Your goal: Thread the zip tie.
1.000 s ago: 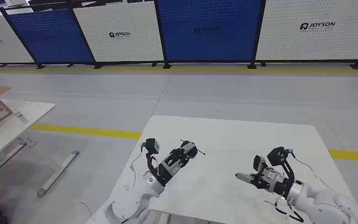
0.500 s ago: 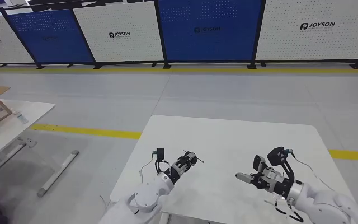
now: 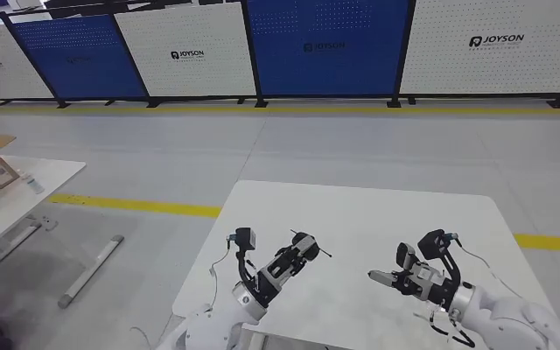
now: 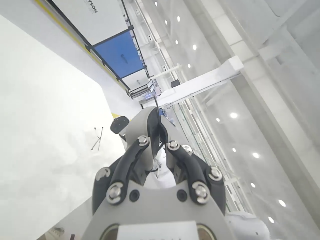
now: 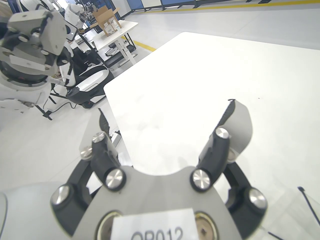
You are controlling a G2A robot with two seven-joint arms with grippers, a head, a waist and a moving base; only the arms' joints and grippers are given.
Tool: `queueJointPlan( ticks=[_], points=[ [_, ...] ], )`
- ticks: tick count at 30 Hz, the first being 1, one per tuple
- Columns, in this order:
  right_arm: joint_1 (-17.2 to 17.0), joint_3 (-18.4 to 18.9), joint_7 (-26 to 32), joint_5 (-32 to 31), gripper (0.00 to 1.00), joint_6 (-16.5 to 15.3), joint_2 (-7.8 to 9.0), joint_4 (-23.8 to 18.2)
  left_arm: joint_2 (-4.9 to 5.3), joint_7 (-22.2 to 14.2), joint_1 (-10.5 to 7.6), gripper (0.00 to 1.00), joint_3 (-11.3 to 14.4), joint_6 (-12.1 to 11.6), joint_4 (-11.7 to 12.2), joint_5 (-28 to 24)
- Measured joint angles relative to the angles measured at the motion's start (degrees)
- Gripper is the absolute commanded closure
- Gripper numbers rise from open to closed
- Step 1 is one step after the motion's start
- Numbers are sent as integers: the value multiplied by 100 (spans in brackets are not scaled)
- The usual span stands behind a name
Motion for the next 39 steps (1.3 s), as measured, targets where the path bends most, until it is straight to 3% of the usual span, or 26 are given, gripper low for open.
queueJointPlan(
  ticks=[3, 6, 9, 13, 16, 19, 21, 27, 31, 34, 36, 39],
  points=[
    [0, 0, 0, 0, 0, 0, 0, 0, 6, -120, 71, 100, -26, 132, 60, 20],
    [0, 0, 0, 0, 0, 0, 0, 0, -29, -182, -106, 100, 142, 375, 428, 13],
    [0, 0, 0, 0, 0, 0, 0, 0, -124, 75, -507, 100, 496, 403, 1069, 149],
    [0, 0, 0, 0, 0, 0, 0, 0, -346, 686, -1137, 100, 1200, 175, 1982, 152],
    [0, 0, 0, 0, 0, 0, 0, 0, -497, 1060, -1489, 100, 1620, -26, 2468, 160],
    [0, 0, 0, 0, 0, 0, 0, 0, -588, 1035, -1710, 100, 1880, -55, 2801, 170],
    [0, 0, 0, 0, 0, 0, 0, 0, -600, 875, -1747, 100, 1896, -118, 2853, 54],
    [0, 0, 0, 0, 0, 0, 0, 0, -597, 886, -1742, 100, 1886, -117, 2848, 53],
    [0, 0, 0, 0, 0, 0, 0, 0, -541, 716, -1761, 100, 1699, 243, 2807, 423],
    [0, 0, 0, 0, 0, 0, 0, 0, -463, 396, -1651, 100, 1477, 526, 2625, 666],
    [0, 0, 0, 0, 0, 0, 0, 0, -418, 210, -1560, 100, 1361, 573, 2564, 807],
    [0, 0, 0, 0, 0, 0, 0, 0, -385, -65, -1402, 100, 1244, 341, 2571, 658]
  ],
)
